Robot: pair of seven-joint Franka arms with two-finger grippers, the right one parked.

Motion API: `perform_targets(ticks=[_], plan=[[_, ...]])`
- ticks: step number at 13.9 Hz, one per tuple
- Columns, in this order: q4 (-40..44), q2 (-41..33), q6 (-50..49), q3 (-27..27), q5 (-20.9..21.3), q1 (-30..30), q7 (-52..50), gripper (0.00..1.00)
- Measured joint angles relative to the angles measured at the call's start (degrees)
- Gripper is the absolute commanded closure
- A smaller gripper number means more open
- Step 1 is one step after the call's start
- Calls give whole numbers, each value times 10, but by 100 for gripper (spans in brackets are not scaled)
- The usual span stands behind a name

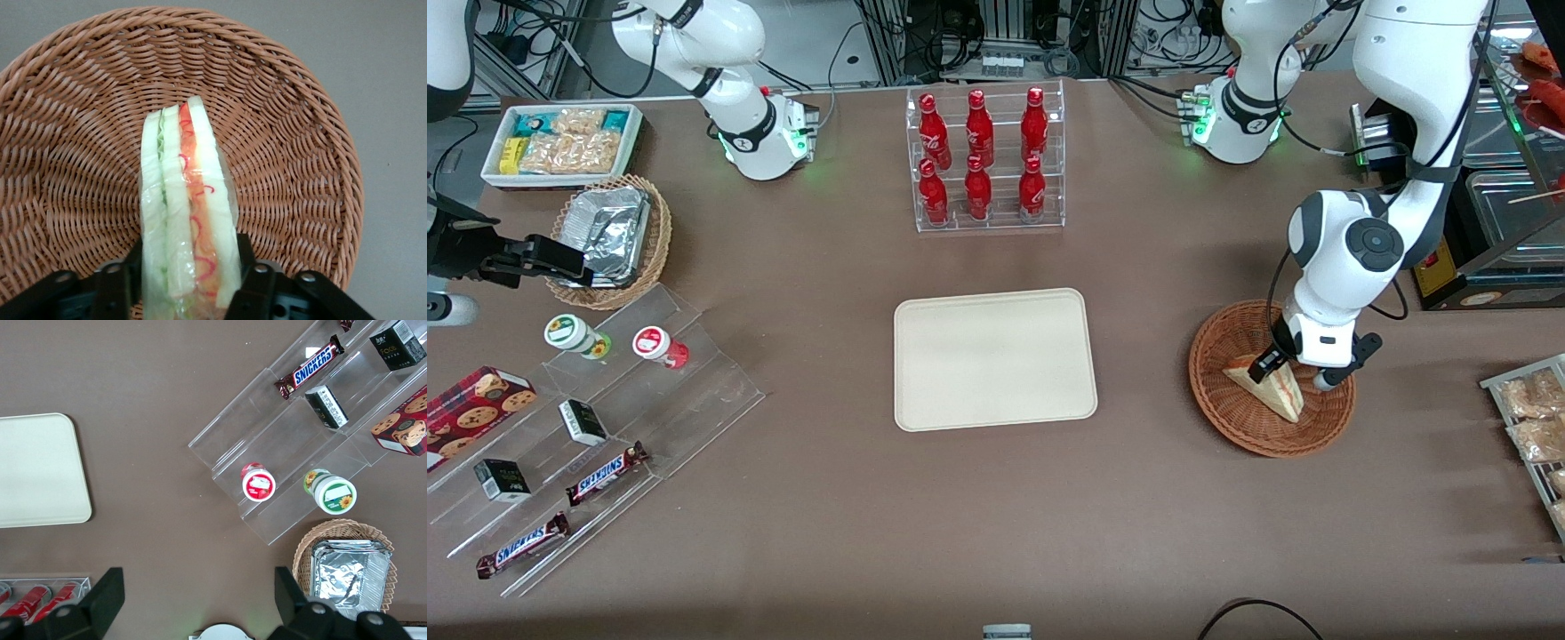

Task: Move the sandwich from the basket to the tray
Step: 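Close the left gripper on the sandwich and lift it, then carry the sandwich with the left gripper over the cream tray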

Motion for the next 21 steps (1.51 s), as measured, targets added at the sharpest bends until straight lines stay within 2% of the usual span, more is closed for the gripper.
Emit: perform_targets(ticks=[6,11,15,18,21], plan=[[11,-11,-6,0,0,0,0,88],[64,-100,-195,-7,0,-23,0,88],[152,-124,-345,-28,0,-110,-11,88],[187,-108,-371,-35,-1,-197,-20,88],[223,-56,-370,-36,-2,-274,-25,88]])
